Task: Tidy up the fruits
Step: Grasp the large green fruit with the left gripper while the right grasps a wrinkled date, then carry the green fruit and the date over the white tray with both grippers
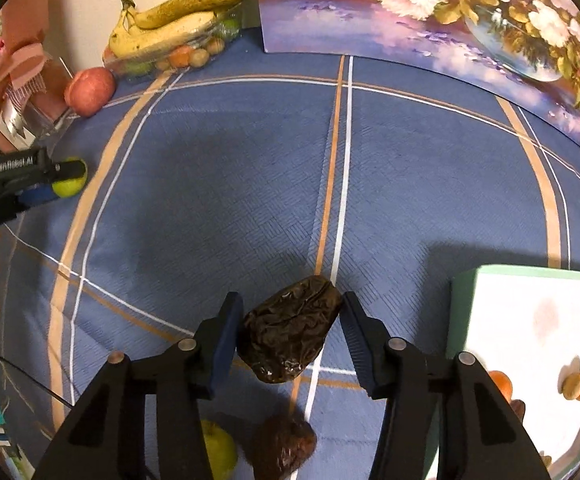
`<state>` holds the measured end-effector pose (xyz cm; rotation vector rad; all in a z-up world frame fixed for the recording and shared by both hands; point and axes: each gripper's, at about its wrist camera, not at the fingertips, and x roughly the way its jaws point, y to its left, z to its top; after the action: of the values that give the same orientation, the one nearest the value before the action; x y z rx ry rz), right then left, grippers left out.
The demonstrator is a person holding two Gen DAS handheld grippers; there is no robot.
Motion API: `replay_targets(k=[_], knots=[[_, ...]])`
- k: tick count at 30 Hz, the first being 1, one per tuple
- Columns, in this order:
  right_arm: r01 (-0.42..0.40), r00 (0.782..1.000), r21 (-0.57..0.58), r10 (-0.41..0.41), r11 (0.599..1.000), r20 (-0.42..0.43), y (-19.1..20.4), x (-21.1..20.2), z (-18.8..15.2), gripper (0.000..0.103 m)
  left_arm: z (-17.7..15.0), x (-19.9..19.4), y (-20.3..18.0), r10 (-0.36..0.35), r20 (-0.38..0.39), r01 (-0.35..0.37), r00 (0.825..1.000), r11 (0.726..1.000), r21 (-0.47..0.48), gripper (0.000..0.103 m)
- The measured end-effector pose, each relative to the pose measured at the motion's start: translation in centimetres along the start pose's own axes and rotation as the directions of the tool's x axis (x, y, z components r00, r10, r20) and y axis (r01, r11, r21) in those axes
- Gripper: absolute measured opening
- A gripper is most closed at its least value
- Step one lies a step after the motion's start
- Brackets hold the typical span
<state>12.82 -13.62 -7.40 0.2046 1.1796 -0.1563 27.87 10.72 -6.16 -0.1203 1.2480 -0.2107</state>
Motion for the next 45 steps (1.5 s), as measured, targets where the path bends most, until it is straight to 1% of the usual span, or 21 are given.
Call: replay_targets(k=[5, 8, 9, 11, 13, 16, 22, 25, 32, 42, 45], knots=[[-0.018, 0.999, 0.015, 0.017, 1.000, 0.033, -0.7, -2.1, -0.6, 0.052, -3.1, -3.0, -2.0, -0.052, 0.041, 0.052, 0.998, 0.999, -0.007, 0.058], [-0.027, 0.999, 0.024, 0.026, 0.999, 0.046, -1.1, -3.2, -1.3, 0.052, -5.0, -4.7, -3.6, -0.041, 0.073, 0.040, 0.996, 0.999, 0.017, 0.057], [-0.029, 0.998, 0.026, 0.028, 0.999, 0.050, -1.4, -3.6, -1.6, 0.052, -5.5, -5.3, -4.0, -0.051, 0.079, 0.049, 0.996, 0.999, 0.022, 0.058], [-0.030, 0.998, 0.029, 0.028, 0.999, 0.057, -1.7, -4.4, -2.1, 0.052, -6.8, -6.7, -4.6, -0.068, 0.097, 0.066, 0.993, 0.998, 0.019, 0.058], [-0.031, 0.998, 0.031, 0.029, 0.999, 0.064, -2.1, -5.1, -2.7, 0.052, -7.0, -7.2, -5.0, -0.074, 0.113, 0.073, 0.991, 0.997, 0.014, 0.058], [-0.035, 0.996, 0.034, 0.032, 0.999, 0.079, -2.8, -6.5, -3.6, 0.052, -8.8, -9.2, -5.8, -0.085, 0.140, 0.085, 0.987, 0.996, 0.000, 0.058], [-0.041, 0.992, 0.043, 0.036, 0.998, 0.119, -4.3, -9.1, -5.5, 0.052, -12.0, -11.8, -7.5, -0.092, 0.199, 0.093, 0.976, 0.996, 0.006, 0.058], [-0.047, 0.990, 0.055, 0.039, 0.997, 0.135, -5.1, -10.0, -6.6, 0.052, -13.4, -12.3, -8.3, -0.116, 0.206, 0.115, 0.972, 0.993, 0.019, 0.058], [-0.064, 0.986, 0.071, 0.052, 0.995, 0.160, -6.5, -11.6, -8.4, 0.052, -15.1, -12.7, -10.5, -0.127, 0.208, 0.119, 0.970, 0.992, 0.052, 0.058], [-0.093, 0.981, 0.085, 0.077, 0.992, 0.175, -8.6, -12.3, -8.4, 0.052, -15.9, -12.6, -12.9, -0.106, 0.214, 0.088, 0.971, 0.992, 0.094, 0.058], [-0.094, 0.983, 0.103, 0.075, 0.990, 0.168, -9.5, -12.1, -8.4, 0.052, -16.3, -12.1, -13.9, -0.151, 0.189, 0.132, 0.970, 0.985, 0.109, 0.058]])
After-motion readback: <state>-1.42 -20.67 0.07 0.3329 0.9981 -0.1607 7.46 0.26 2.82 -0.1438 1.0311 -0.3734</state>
